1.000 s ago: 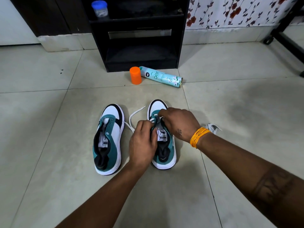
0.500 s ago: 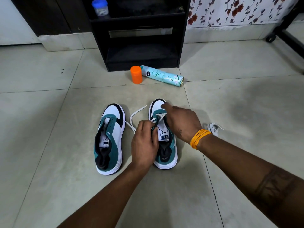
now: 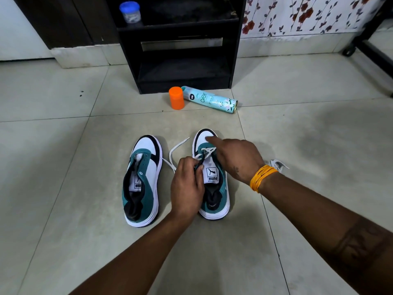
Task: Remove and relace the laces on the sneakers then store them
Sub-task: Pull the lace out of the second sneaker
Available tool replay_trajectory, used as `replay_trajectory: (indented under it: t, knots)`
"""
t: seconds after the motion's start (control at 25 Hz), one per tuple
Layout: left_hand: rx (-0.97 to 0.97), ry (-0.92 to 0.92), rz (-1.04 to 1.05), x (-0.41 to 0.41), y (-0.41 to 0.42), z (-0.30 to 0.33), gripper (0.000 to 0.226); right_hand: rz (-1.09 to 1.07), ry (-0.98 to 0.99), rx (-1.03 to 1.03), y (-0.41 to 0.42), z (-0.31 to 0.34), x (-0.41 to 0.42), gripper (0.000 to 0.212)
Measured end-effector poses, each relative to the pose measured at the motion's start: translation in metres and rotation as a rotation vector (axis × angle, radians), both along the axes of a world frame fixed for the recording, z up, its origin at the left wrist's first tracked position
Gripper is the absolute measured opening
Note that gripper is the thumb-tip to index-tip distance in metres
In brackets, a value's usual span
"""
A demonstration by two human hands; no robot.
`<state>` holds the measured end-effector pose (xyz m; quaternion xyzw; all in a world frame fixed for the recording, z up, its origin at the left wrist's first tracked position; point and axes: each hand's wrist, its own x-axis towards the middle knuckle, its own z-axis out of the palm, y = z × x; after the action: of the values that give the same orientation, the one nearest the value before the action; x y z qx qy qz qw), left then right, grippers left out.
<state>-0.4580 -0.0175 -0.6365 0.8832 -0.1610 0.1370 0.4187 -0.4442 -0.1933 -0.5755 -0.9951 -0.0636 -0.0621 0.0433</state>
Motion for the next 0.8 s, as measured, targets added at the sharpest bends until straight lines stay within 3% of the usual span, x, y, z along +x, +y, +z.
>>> replay_trajectory:
  t: [0.12,0.24,0.32,0.52,0.6,0.64,0.72,0.8]
  knots:
    - [-0.003,-0.012,-0.001,0.000,0.001,-0.001,0.005,-0.004,0.005,-0.124,0.005,0.002,0.005,0.022]
    - [-0.019,-0.009,-0.006,-0.001,0.000,0.000,0.005,-0.441,-0.026,0.280,-0.012,-0.004,0.009,0.017]
    - [-0.033,-0.009,-0.001,-0.002,-0.001,-0.001,0.006,-0.518,-0.007,0.442,-0.017,-0.004,0.007,0.018]
    - [-0.033,-0.013,-0.013,-0.001,-0.002,-0.005,0.005,-0.043,0.011,-0.060,0.005,0.000,0.003,0.033]
    - [-0.033,-0.022,-0.016,0.000,-0.001,-0.005,0.005,-0.063,0.011,-0.113,0.006,-0.005,0.005,0.023]
    - [-0.035,-0.024,-0.017,0.000,-0.001,-0.005,0.004,-0.175,-0.009,-0.030,0.001,-0.009,0.007,0.020]
    - [-0.037,-0.016,-0.014,-0.001,-0.002,-0.004,0.004,-0.460,-0.036,0.330,-0.014,-0.015,0.009,0.016]
    - [-0.034,-0.014,-0.007,-0.002,-0.003,-0.004,0.006,-0.538,-0.025,0.493,-0.020,-0.017,0.007,0.016]
